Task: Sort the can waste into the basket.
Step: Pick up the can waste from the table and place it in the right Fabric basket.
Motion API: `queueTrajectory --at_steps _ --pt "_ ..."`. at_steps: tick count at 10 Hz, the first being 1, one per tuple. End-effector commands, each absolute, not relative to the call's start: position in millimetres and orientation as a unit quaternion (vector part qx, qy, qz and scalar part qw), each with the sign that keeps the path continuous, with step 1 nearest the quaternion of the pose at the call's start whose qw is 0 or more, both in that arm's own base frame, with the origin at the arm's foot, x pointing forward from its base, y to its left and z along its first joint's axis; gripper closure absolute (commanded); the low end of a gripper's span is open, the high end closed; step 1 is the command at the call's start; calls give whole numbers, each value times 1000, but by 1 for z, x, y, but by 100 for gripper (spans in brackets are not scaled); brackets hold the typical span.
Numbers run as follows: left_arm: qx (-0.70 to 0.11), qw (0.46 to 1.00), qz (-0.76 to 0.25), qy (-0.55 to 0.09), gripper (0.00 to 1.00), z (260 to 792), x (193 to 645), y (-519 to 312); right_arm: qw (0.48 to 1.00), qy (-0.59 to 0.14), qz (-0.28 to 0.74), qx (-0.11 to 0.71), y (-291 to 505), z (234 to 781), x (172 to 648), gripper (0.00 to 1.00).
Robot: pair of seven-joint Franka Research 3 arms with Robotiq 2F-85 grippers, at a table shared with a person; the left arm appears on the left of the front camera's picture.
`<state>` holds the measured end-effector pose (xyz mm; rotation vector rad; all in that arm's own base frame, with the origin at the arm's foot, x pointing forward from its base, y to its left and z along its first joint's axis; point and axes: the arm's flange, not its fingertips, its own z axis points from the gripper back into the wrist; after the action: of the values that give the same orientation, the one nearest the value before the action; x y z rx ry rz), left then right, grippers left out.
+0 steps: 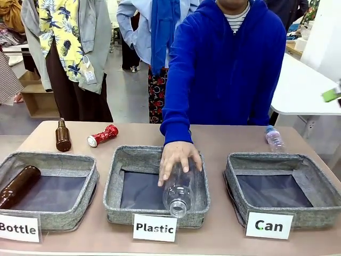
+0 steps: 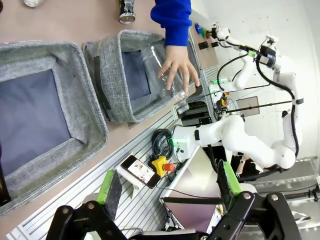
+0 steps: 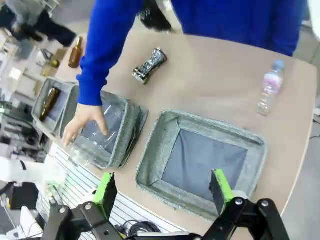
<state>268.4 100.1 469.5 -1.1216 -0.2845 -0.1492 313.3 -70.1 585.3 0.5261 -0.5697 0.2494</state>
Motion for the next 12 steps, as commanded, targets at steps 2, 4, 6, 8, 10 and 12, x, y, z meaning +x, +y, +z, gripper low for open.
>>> queueTrajectory --at_steps 2,4,6,8,10,12 --pt "-534 833 -68 -129 0 470 266 100 908 -300 82 280 -85 568 293 0" --pt "-534 833 -68 -129 0 470 266 100 910 -296 82 280 -79 565 302 0" --pt "-534 833 -68 -129 0 470 266 100 915 -287 90 269 -53 568 323 0" --pt "-534 833 -68 -129 0 470 266 100 935 -250 74 241 6 565 365 0" --pt "-534 833 -68 -129 0 470 266 100 960 -198 51 190 75 561 410 0" --pt "-534 833 -68 -129 0 470 266 100 975 -163 22 146 147 546 440 0"
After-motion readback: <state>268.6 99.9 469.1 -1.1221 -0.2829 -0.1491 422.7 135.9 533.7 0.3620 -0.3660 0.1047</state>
